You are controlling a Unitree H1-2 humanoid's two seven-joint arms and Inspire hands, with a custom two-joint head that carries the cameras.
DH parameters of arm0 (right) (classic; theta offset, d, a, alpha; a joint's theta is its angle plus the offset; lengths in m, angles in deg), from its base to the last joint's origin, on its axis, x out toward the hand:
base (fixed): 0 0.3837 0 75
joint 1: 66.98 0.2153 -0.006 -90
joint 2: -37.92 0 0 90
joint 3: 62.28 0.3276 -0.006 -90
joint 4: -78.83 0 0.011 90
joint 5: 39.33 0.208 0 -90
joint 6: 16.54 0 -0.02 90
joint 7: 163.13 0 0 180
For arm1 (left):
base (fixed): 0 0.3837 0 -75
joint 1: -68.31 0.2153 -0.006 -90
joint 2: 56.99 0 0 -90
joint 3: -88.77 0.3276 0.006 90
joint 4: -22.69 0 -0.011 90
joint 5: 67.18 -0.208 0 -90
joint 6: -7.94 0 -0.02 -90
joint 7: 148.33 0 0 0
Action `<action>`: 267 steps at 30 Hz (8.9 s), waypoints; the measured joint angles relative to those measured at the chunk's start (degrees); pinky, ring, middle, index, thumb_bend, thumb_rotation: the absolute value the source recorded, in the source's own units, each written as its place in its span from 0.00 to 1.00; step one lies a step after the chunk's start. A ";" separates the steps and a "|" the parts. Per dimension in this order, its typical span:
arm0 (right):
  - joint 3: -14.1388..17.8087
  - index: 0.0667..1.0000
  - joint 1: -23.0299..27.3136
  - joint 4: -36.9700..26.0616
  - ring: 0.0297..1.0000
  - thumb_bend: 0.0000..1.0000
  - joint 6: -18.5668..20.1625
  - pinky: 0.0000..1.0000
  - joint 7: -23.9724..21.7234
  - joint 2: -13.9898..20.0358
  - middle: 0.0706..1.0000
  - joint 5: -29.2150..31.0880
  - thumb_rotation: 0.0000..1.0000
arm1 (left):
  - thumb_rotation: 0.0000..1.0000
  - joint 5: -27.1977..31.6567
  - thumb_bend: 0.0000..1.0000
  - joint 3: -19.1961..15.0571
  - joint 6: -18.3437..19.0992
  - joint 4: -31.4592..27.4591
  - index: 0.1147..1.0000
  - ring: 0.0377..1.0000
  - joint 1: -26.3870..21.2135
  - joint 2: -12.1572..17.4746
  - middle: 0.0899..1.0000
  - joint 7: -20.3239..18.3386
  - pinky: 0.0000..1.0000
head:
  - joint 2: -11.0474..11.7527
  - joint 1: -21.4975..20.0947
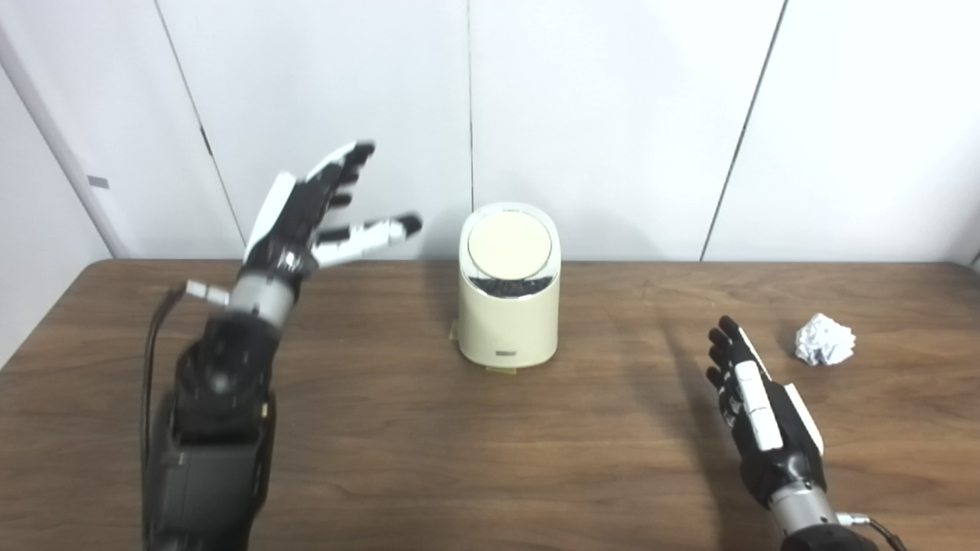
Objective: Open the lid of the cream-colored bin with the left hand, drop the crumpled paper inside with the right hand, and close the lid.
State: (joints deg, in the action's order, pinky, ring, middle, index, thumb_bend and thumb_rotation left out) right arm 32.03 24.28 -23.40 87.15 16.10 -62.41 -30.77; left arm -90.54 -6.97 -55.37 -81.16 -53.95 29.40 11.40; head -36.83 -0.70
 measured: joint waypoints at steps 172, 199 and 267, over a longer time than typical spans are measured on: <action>-4.48 0.85 14.00 -1.08 0.85 0.85 5.05 0.77 -3.30 19.63 0.86 -31.30 0.20 | 0.86 26.88 0.48 -3.33 -9.69 3.25 0.99 0.99 25.42 -5.57 0.98 13.72 1.00 | -2.20 -18.63; -8.24 0.82 22.14 5.74 0.86 0.88 13.05 0.84 -17.00 28.00 0.80 -48.30 0.08 | 0.86 32.01 0.44 -2.96 -7.58 0.82 1.00 1.00 25.47 -2.54 1.00 13.25 1.00 | -0.53 -27.68; -12.36 0.78 30.94 28.92 0.79 0.84 13.05 0.73 -33.78 29.68 0.81 -63.93 0.09 | 0.85 30.44 0.37 -1.04 -1.08 -4.89 1.00 1.00 25.46 -0.99 1.00 13.74 1.00 | -2.64 -27.07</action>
State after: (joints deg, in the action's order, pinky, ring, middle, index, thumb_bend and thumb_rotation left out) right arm 19.67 55.22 5.52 100.20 -17.68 -32.73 -94.70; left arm -60.11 -8.01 -56.44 -86.05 -28.49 28.41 25.14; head -39.46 -27.77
